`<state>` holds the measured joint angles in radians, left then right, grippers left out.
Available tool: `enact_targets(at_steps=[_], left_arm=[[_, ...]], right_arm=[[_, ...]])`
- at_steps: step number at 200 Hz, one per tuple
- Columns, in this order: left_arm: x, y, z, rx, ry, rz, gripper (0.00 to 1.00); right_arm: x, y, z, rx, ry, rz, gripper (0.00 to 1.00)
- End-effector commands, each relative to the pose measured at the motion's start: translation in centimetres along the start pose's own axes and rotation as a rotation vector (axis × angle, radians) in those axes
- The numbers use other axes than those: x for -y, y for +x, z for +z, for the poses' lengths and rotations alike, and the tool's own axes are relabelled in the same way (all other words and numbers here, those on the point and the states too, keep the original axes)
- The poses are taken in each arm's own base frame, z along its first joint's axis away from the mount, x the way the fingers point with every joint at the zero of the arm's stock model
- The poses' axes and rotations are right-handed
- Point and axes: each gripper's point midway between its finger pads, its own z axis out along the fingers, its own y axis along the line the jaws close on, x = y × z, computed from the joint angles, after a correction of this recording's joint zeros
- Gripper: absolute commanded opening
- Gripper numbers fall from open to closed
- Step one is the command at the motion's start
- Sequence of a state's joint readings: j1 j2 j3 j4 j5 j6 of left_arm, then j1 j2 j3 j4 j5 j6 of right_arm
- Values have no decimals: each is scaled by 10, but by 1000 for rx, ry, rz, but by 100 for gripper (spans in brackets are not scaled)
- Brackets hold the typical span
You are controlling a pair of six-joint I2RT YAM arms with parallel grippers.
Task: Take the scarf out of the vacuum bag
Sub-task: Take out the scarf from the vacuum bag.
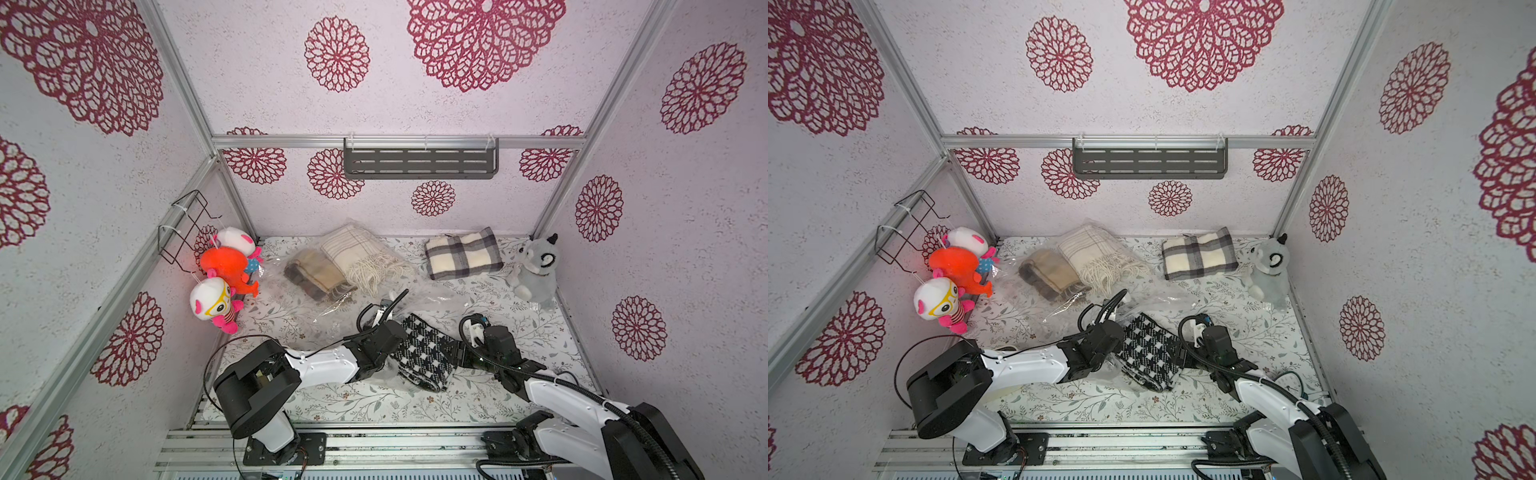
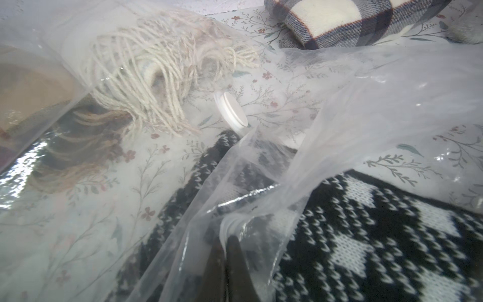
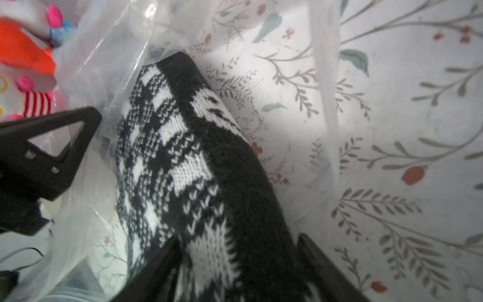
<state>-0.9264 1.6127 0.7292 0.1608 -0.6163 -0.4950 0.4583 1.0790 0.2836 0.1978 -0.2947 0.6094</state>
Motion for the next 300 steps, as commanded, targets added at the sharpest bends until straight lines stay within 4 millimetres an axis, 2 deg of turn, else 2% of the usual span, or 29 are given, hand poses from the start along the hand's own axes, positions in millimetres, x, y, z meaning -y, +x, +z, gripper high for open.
enact_targets(at_steps=[1,15,31,75,93,122,165,181,190,206,217,246,251,265,271,300], left_arm=[[7,9,5,-20,9,10,0],[13,10,5,-20,28,12,0],[17,8,5,-16,33,13,0],[31,2,2,-11,65,23,0],[38,0,2,-10,78,29,0],[41,3,5,-17,75,34,0],[46,7,8,-32,82,35,0],[47,7,8,-34,88,32,0],[48,7,7,-34,93,31,0],[51,8,7,-39,102,28,0],[51,9,8,-40,94,22,0],[52,12,10,-45,95,16,0],[51,12,10,-46,94,17,0],[49,12,10,-49,82,22,0],[47,12,10,-50,71,29,0],[26,12,12,-39,-22,76,0]], right_arm=[[4,-6,-3,56,7,55,87],[11,-5,-10,85,35,71,99],[14,-6,-18,118,47,87,99],[11,12,-23,136,-33,161,99],[6,21,-22,132,-42,159,99],[-9,23,-18,149,-96,143,99],[-30,32,1,100,-176,114,99],[-30,32,4,101,-175,113,98],[-29,30,4,115,-170,109,95],[-32,24,2,150,-187,96,83],[-35,21,0,171,-196,84,71],[-34,13,1,196,-173,52,53],[-37,13,2,190,-180,48,45],[-41,13,4,172,-188,33,16],[-41,12,4,161,-181,26,9],[-24,15,5,41,-78,-44,5]])
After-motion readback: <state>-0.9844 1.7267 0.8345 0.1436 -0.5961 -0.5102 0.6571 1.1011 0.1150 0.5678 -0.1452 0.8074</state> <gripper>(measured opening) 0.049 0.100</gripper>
